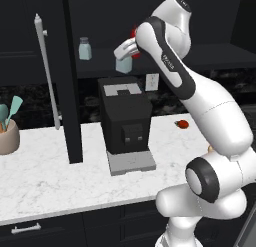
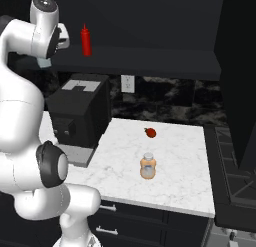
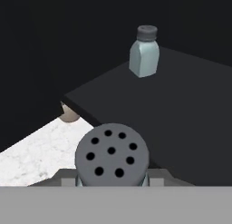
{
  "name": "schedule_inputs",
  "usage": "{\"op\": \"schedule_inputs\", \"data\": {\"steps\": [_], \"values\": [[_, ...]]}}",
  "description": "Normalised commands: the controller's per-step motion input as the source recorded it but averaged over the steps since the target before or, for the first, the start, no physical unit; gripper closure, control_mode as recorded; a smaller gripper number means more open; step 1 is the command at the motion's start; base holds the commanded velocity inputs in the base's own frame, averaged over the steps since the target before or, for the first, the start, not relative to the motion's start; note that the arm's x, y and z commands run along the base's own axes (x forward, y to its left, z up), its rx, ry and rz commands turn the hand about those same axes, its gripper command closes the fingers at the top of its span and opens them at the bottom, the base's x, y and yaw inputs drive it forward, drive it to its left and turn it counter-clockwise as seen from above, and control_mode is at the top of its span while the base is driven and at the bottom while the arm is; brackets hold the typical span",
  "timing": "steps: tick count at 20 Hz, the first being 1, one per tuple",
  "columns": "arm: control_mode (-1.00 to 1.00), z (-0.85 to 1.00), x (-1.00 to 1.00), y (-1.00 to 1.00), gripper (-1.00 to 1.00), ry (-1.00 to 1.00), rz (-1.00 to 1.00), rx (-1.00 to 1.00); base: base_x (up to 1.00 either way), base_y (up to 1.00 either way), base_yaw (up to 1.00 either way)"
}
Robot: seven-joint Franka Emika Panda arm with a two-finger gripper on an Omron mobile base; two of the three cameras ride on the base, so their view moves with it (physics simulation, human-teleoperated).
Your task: Put the shaker and condiment bottle from the counter next to their counterparts in the cabinet.
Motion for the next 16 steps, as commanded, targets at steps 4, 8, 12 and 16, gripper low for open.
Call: {"op": "schedule_inputs", "data": {"steps": [4, 8, 12, 16], "values": [[-1.00, 0.00, 0.28, 0.08, 1.00, 0.02, -0.01, 0.00, 0.00, 0.00, 0.00], [-1.00, 0.00, 0.28, 0.10, 1.00, 0.03, -0.01, 0.00, 0.00, 0.00, 0.00], [-1.00, 0.00, 0.28, 0.11, 1.00, 0.03, -0.01, 0.00, 0.00, 0.00, 0.00], [-1.00, 0.00, 0.25, 0.10, 1.00, 0.02, -0.01, 0.00, 0.00, 0.00, 0.00]]}}
